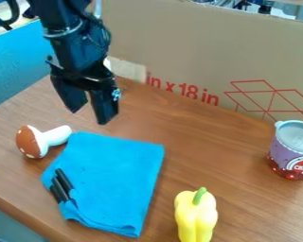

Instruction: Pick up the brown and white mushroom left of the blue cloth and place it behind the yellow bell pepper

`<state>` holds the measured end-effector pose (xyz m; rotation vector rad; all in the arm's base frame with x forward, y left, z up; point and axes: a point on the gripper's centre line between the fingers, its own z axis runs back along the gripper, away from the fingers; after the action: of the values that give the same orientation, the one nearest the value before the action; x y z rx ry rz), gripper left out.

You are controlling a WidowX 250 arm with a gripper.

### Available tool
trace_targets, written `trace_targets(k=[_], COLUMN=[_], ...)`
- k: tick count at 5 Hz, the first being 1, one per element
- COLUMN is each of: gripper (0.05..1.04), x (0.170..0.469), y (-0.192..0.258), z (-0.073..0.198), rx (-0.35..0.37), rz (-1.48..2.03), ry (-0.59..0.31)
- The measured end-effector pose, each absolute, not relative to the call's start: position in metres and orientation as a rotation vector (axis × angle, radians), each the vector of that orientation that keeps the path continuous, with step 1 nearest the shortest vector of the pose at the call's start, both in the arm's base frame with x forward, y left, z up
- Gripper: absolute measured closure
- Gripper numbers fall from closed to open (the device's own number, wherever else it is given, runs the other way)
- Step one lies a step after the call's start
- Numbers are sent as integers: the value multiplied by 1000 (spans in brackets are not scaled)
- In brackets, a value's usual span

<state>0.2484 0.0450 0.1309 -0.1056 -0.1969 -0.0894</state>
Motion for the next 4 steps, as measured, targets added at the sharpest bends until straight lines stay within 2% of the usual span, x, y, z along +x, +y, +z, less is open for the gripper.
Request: trace_targets(k=[1, 2, 3, 4], gripper=[82, 82, 82, 82], x=[255, 265, 262, 259], y=[74, 99, 109, 116], z=[123, 125, 106, 100], rx=[-100, -48, -22, 12], rz=[-98, -99, -87, -83], ry=[-213, -179, -97, -57])
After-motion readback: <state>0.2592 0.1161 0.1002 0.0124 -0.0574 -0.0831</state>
